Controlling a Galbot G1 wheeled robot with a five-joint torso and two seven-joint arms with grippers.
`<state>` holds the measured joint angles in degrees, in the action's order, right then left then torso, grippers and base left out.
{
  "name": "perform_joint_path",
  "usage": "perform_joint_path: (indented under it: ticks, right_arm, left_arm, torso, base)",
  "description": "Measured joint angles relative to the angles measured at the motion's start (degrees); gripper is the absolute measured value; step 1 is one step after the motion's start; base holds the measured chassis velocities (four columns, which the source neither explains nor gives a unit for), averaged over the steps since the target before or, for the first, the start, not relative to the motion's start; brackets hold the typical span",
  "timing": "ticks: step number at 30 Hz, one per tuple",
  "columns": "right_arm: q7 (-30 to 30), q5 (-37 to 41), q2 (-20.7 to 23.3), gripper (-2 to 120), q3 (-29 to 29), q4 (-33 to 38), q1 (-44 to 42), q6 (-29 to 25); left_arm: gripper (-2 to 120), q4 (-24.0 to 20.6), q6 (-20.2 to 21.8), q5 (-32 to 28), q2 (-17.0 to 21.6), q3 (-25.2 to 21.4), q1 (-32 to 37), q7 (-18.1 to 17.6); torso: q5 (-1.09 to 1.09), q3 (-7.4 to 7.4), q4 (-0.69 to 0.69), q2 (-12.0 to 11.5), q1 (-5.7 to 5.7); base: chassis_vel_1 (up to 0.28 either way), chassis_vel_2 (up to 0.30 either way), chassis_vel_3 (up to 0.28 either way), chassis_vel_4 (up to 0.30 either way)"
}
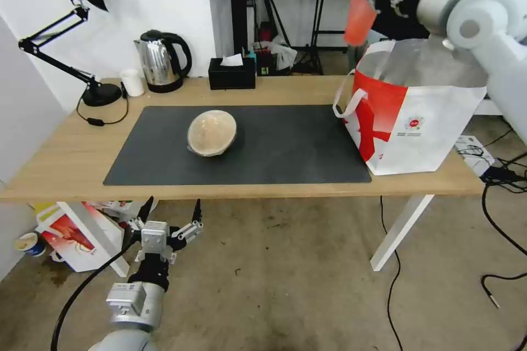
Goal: Pick up the trash from the table and place it into the takeout bag.
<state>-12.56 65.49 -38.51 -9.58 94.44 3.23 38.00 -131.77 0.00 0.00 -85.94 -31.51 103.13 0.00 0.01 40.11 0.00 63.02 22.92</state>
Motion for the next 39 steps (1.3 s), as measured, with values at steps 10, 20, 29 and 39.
perform_joint_path:
  ticks: [10, 20, 29, 39]
  right_arm:
    - [-0.1, -0.4, 4.5, 10, 3.3, 1.9, -5.3, 0.1]
    - [-0.1, -0.8, 6.6, 10, 4.5, 1.4, -7.7, -0.4]
    - [0.0, -1.9, 7.3, 10, 5.0, -0.9, -9.7, -1.3]
    - [0.3, -3.7, 6.4, 8, 5.3, -3.0, -12.3, -1.9]
  left_arm:
    - [100, 0.0, 0.0, 0.0, 0.0, 0.0, 0.0, 0.0]
    - [100, 0.0, 0.0, 0.0, 0.0, 0.0, 0.0, 0.0]
    - [100, 0.0, 0.0, 0.0, 0.0, 0.0, 0.0, 0.0]
    - [100, 0.0, 0.0, 0.0, 0.0, 0.0, 0.0, 0.0]
  torso:
    - [-0.01, 0.0, 0.0, 0.0, 0.0]
    - [-0.02, 0.0, 0.01, 0.0, 0.0]
    - [0.0, 0.0, 0.0, 0.0, 0.0]
    - [-0.01, 0.0, 0.01, 0.0, 0.0]
  base:
    - [0.0, 0.0, 0.0, 0.0]
    - [0.0, 0.0, 0.0, 0.0]
    - [0.0, 0.0, 0.0, 0.0]
    - [0.0, 0.0, 0.0, 0.0]
